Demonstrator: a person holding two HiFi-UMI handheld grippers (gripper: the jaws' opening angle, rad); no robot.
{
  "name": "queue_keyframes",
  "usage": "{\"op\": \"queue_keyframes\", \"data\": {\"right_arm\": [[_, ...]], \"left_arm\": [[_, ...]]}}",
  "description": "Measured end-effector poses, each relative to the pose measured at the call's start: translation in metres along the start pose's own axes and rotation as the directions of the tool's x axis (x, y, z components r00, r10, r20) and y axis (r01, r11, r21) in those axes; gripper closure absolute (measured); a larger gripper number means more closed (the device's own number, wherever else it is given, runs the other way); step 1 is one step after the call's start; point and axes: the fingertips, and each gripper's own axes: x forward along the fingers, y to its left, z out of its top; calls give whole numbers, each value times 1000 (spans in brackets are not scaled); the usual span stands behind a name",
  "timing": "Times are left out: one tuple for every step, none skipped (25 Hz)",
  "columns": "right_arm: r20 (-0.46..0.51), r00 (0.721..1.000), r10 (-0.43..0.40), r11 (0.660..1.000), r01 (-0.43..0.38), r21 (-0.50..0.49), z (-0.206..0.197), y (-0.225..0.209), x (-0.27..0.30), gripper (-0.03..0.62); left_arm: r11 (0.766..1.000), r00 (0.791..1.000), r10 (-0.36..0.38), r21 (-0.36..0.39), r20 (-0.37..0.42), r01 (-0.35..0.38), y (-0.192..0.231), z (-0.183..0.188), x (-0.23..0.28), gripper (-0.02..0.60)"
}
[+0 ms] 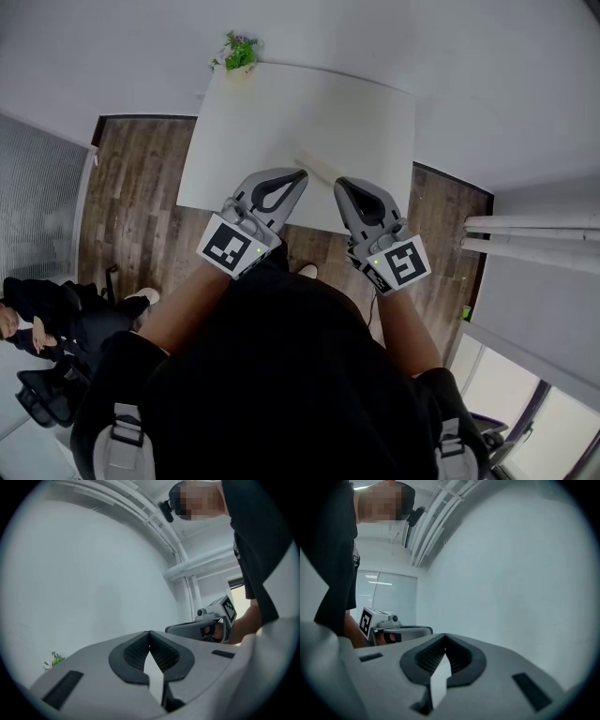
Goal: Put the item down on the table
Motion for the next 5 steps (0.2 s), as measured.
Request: {"op": "queue_keyframes", "data": {"right_arm": [[-3,1000,3,1000,-3,-2,0,0,1,591],[-5,1000,5,1000,-5,-4,0,0,1,591],[-6,1000,6,1000,-6,-6,1,-1,2,591],[-7,1000,6,1000,-6,-8,1,-1,2,591],[-8,1000,7,1000,-7,-9,1,-2,2,591]], "left_arm": [[1000,1000,0,0,-1,0,0,0,0,588],[1000,1000,1,1,-1,-1,0,0,0,588],[1000,1000,1,2,-1,-1,1,0,1,588],[1000,1000,2,3,0,-2,1,0,1,588],[1000,1000,3,4,0,-3,2,0,2,588]]}}
